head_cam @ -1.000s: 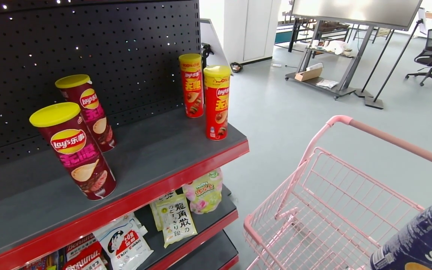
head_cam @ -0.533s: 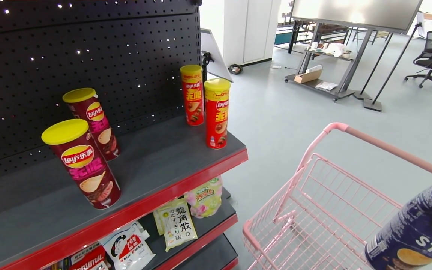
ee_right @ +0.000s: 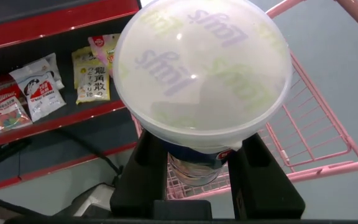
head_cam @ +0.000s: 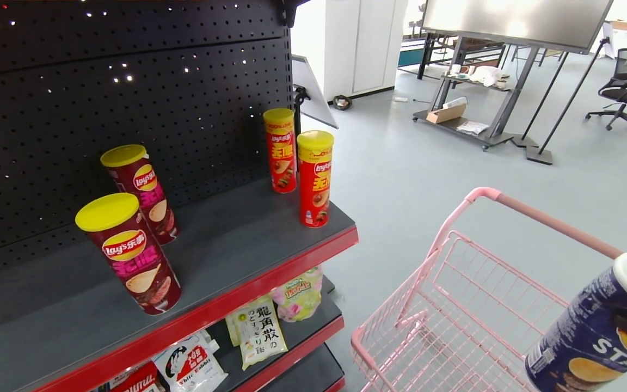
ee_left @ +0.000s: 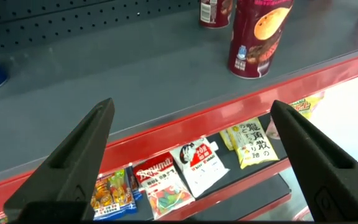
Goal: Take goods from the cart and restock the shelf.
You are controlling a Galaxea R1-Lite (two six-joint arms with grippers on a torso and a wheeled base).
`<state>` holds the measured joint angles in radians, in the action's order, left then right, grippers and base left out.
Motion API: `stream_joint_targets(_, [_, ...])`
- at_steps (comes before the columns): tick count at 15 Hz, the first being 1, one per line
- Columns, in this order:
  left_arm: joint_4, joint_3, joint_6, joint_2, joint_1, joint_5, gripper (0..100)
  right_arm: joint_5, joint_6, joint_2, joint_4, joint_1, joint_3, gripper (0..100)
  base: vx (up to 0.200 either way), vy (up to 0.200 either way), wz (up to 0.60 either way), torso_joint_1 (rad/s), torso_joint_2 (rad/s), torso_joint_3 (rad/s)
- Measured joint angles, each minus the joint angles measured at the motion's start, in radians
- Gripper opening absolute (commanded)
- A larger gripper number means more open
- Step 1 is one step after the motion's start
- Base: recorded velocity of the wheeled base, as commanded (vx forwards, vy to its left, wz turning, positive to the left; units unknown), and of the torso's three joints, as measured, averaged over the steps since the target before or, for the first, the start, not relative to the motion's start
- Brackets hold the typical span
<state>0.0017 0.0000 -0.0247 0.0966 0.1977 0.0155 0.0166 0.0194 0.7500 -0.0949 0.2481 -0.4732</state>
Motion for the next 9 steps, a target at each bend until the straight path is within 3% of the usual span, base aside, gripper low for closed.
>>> stream_joint_targets(4, [0.0, 0.0, 0.0, 0.0, 0.0, 0.0, 100, -0.001, 0.0, 0.018, 0.0, -0.001, -0.007, 0, 0.0, 0.0, 0.0, 0.039, -0.09, -0.044])
stream_joint_targets(9, [0.0, 0.0, 0.0, 0.0, 0.0, 0.0, 100, -0.001, 0.001, 0.031, 0.001, -0.002, -0.009, 0, 0.0, 0.0, 0.6, 0.003, 0.0, -0.001])
